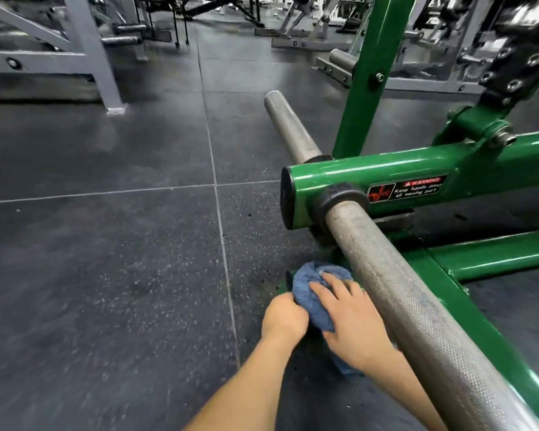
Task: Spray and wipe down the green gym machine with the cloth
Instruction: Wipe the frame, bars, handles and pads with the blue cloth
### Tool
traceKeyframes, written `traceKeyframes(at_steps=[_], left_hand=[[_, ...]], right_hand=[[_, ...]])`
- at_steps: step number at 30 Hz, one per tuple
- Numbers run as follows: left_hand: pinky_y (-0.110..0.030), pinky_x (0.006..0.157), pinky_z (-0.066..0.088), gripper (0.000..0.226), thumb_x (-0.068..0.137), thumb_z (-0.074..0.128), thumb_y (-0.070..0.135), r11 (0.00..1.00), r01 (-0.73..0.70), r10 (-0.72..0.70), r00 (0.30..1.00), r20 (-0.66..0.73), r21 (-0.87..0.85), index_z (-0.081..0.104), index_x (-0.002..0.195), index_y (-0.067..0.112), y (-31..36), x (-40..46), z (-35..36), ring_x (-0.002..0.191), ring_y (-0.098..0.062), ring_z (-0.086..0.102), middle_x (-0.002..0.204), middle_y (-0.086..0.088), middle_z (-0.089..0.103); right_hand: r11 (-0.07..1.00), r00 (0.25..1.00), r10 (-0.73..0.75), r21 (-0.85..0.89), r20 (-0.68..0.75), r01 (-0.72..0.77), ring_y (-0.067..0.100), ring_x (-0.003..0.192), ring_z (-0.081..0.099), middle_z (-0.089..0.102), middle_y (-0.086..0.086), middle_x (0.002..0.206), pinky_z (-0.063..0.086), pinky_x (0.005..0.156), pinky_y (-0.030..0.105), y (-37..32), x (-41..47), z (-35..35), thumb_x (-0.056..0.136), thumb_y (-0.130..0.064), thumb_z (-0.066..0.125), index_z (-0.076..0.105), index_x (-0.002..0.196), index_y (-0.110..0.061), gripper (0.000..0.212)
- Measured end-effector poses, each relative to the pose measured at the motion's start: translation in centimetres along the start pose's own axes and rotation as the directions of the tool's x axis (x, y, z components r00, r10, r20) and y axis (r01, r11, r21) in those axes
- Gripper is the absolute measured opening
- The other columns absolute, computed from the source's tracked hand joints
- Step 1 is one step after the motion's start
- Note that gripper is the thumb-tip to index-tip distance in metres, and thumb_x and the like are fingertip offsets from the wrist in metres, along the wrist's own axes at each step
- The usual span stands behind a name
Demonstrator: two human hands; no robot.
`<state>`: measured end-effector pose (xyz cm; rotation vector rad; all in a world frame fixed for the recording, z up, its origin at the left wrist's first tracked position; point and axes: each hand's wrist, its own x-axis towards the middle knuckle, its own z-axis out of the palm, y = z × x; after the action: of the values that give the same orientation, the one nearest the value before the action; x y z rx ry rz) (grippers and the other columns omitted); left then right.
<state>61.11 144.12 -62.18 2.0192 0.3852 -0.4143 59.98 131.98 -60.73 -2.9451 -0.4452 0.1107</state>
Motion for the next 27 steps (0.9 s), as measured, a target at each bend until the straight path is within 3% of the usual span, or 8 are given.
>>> traceKeyframes(at_steps=[2, 9, 16, 18, 21, 24, 26, 27], left_hand=[[-0.028, 0.078, 0.045, 0.019, 0.091, 0.046, 0.012, 0.994, 0.001, 0.0, 1.0, -0.01, 0.113, 0.065, 0.095, 0.015, -0.9, 0.0, 0.0, 0.098, -0.027, 0.061, 0.108, -0.007, 0.067], [-0.033, 0.092, 0.049, 0.039, 0.092, 0.044, 0.011, 0.999, -0.017, 0.021, 0.995, -0.093, 0.049, 0.057, 0.128, 0.02, -1.4, 1.2, 1.1, 0.11, -0.025, 0.06, 0.123, -0.006, 0.064], [-0.029, 0.099, 0.037, 0.051, 0.101, 0.035, 0.015, 0.985, 0.023, -0.083, 0.932, -0.354, -0.17, 0.03, 0.151, 0.017, -1.3, 2.5, 1.0, 0.129, -0.026, 0.046, 0.144, -0.009, 0.048], [-0.028, 0.103, 0.034, 0.048, 0.103, 0.034, 0.022, 0.984, 0.007, -0.075, 0.922, -0.379, -0.178, 0.031, 0.15, 0.018, -1.6, 2.6, 1.1, 0.133, -0.024, 0.043, 0.147, -0.006, 0.045], [-0.028, 0.109, 0.029, 0.048, 0.104, 0.033, 0.028, 0.982, -0.023, -0.05, 0.923, -0.381, -0.185, 0.031, 0.15, 0.019, -1.6, 2.9, 1.2, 0.139, -0.02, 0.036, 0.153, -0.001, 0.037], [-0.029, 0.109, 0.03, 0.048, 0.103, 0.033, 0.032, 0.972, -0.046, -0.036, 0.942, -0.335, -0.232, 0.031, 0.151, 0.022, -1.4, 2.9, 1.1, 0.138, -0.021, 0.038, 0.152, -0.001, 0.039], [-0.03, 0.106, 0.033, 0.046, 0.103, 0.033, 0.031, 0.971, -0.042, -0.028, 0.959, -0.283, -0.236, 0.036, 0.149, 0.024, -1.3, 2.8, 1.0, 0.133, -0.022, 0.044, 0.147, 0.0, 0.045], [-0.032, 0.103, 0.037, 0.044, 0.102, 0.033, 0.03, 0.977, -0.031, -0.024, 0.967, -0.253, -0.211, 0.041, 0.146, 0.025, -1.2, 2.6, 0.9, 0.127, -0.023, 0.048, 0.142, -0.001, 0.051]], right_hand=[[0.997, 0.997, 0.06, -0.041, 0.049, -0.058, 0.024, 0.091, 0.07, 0.07, 0.004, 0.112, 0.057, 0.067, 0.032, 0.2, -0.2, 1.5, 0.025, -0.036, 0.088, 0.074, 0.104, -0.022, 0.081], [0.979, 0.998, 0.047, -0.2, 0.046, -0.037, 0.029, 0.081, 0.071, 0.071, 0.011, 0.102, 0.057, 0.061, 0.036, -1.0, 1.3, 2.8, 0.016, -0.029, 0.089, 0.076, 0.094, -0.013, 0.081], [0.979, 0.996, 0.072, -0.189, -0.054, -0.082, 0.027, 0.076, 0.066, 0.068, 0.013, 0.083, 0.053, 0.07, 0.034, -3.3, 4.6, 2.0, 0.044, -0.033, 0.084, 0.072, 0.089, -0.008, 0.053], [0.983, 0.996, 0.028, -0.177, -0.089, -0.044, 0.034, 0.065, 0.064, 0.065, 0.018, 0.072, 0.053, 0.058, 0.039, -3.7, 5.4, 2.2, 0.035, -0.023, 0.09, 0.073, 0.079, -0.003, 0.052], [0.968, 0.989, 0.052, -0.237, -0.137, -0.084, 0.018, 0.061, 0.065, 0.065, 0.004, 0.063, 0.049, 0.057, 0.026, -3.7, 7.0, 2.1, 0.033, -0.042, 0.087, 0.074, 0.069, -0.013, 0.048], [0.972, 0.997, 0.07, -0.222, -0.045, -0.079, 0.035, 0.091, 0.065, 0.066, 0.023, 0.101, 0.054, 0.076, 0.04, -4.2, 7.2, 0.7, 0.06, -0.041, 0.084, 0.068, 0.108, -0.005, 0.062], [0.964, 0.999, 0.001, -0.266, -0.047, -0.013, 0.037, 0.124, 0.047, 0.044, 0.023, 0.14, 0.041, 0.102, 0.044, -3.3, 6.9, 0.6, 0.09, -0.038, 0.055, 0.04, 0.14, -0.007, 0.061], [0.959, 0.997, -0.059, -0.282, -0.05, 0.042, 0.035, 0.125, 0.047, 0.044, 0.022, 0.142, 0.04, 0.103, 0.041, -3.0, 6.4, 0.2, 0.089, -0.041, 0.054, 0.041, 0.141, -0.009, 0.063]])
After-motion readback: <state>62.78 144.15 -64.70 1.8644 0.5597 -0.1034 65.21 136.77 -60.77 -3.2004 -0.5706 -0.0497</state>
